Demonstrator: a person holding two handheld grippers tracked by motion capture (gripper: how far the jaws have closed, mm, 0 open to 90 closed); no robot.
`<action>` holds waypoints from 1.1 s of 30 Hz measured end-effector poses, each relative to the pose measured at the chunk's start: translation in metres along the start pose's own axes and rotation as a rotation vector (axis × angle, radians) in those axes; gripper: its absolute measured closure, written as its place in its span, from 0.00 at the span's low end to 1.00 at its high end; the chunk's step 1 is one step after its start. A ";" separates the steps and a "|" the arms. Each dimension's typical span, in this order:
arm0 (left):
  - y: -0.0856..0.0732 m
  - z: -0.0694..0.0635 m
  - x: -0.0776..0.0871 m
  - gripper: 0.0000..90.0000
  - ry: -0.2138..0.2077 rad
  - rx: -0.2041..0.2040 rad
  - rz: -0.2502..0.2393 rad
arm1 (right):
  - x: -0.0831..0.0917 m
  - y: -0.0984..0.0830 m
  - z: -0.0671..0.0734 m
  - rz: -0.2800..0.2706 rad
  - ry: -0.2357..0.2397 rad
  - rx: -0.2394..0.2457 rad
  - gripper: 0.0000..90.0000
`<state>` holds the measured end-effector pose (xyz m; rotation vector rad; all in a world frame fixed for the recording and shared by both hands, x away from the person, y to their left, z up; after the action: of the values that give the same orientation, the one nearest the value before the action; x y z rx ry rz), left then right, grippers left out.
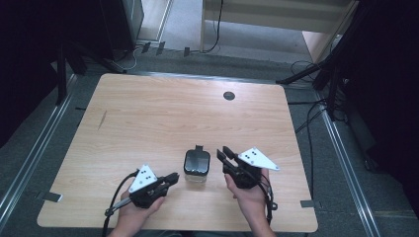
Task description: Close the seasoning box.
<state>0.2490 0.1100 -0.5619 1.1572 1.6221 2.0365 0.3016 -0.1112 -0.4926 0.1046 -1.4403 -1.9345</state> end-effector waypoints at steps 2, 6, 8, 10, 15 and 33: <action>-0.006 0.013 0.010 0.85 0.012 0.022 -0.006 | 0.007 0.003 -0.011 -0.016 -0.025 -0.001 0.61; -0.015 0.041 0.032 0.57 0.085 0.067 -0.026 | 0.021 0.004 -0.034 -0.025 -0.072 -0.006 0.38; -0.019 0.056 0.043 0.39 0.122 0.104 -0.023 | 0.028 0.001 -0.044 -0.032 -0.075 -0.008 0.30; -0.023 0.071 0.055 0.29 0.163 0.131 -0.026 | 0.035 -0.003 -0.055 -0.030 -0.084 -0.006 0.27; -0.034 0.101 0.086 0.21 0.244 0.174 -0.044 | 0.052 -0.012 -0.083 -0.030 -0.140 -0.042 0.27; -0.087 0.164 0.158 0.18 0.452 0.226 0.013 | 0.107 -0.048 -0.160 -0.014 -0.253 -0.114 0.28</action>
<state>0.2477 0.3533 -0.5706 0.8059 2.1015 2.2890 0.2712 -0.2960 -0.5582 -0.1899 -1.4863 -2.0952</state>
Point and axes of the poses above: each handheld gripper's, and its own axes: x roughly backward along the jaws, y roughly out of its top, z roughly to its left, the point moved 7 cm from there along -x, roughly forward along the jaws, and after that the axes turned 14 degrees about -x, right-handed, at the moved point
